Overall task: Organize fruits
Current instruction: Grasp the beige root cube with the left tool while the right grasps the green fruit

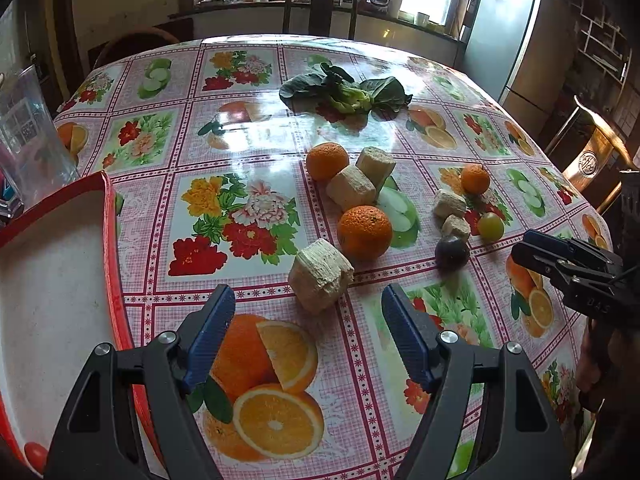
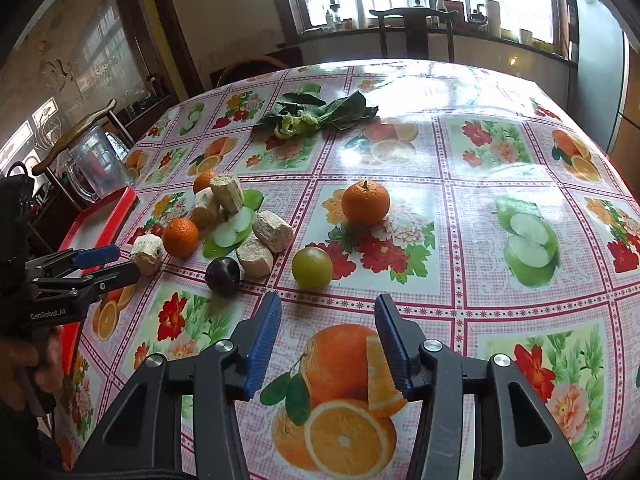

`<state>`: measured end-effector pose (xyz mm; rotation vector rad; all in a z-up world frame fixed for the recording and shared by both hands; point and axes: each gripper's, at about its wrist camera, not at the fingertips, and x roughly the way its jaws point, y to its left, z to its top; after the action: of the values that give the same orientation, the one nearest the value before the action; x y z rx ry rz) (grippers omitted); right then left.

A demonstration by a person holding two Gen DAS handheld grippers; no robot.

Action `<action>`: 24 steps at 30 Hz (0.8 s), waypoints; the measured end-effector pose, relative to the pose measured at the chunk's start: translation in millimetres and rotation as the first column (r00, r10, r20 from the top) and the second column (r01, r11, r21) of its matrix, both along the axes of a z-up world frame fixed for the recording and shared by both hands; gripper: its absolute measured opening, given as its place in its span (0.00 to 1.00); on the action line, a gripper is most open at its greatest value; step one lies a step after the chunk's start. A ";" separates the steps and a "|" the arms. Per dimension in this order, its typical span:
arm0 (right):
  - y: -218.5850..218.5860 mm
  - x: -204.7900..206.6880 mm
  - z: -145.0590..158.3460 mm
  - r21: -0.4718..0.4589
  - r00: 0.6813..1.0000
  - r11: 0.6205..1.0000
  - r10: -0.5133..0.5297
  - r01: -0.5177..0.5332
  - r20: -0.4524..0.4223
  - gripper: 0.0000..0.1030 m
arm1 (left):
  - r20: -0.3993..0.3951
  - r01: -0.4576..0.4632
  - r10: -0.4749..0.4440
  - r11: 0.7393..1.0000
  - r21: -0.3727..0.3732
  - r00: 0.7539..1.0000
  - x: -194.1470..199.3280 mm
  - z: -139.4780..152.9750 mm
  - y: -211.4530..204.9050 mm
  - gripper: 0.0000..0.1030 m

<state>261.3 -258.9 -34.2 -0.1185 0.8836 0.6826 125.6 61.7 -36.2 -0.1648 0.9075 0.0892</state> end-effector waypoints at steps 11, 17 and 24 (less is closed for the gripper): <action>16.7 20.8 -6.9 0.016 1.000 1.000 -0.004 0.004 -0.002 0.37 | -0.074 -0.017 0.021 0.998 0.054 0.997 27.9 -15.5 -4.9 0.52; 24.2 10.9 -4.5 0.001 1.000 1.000 0.019 -0.019 0.022 0.24 | -0.056 0.019 -0.015 0.998 0.066 0.998 25.5 -14.7 -11.5 0.33; 11.2 -6.2 6.8 0.045 1.000 0.999 0.014 -0.015 0.012 0.24 | -0.014 0.029 -0.029 1.000 0.009 0.999 10.8 -6.2 -12.3 0.33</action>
<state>255.1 -247.7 -27.4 -0.0889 0.8565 0.7140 136.4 49.4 -42.3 -0.1431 0.9227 0.0676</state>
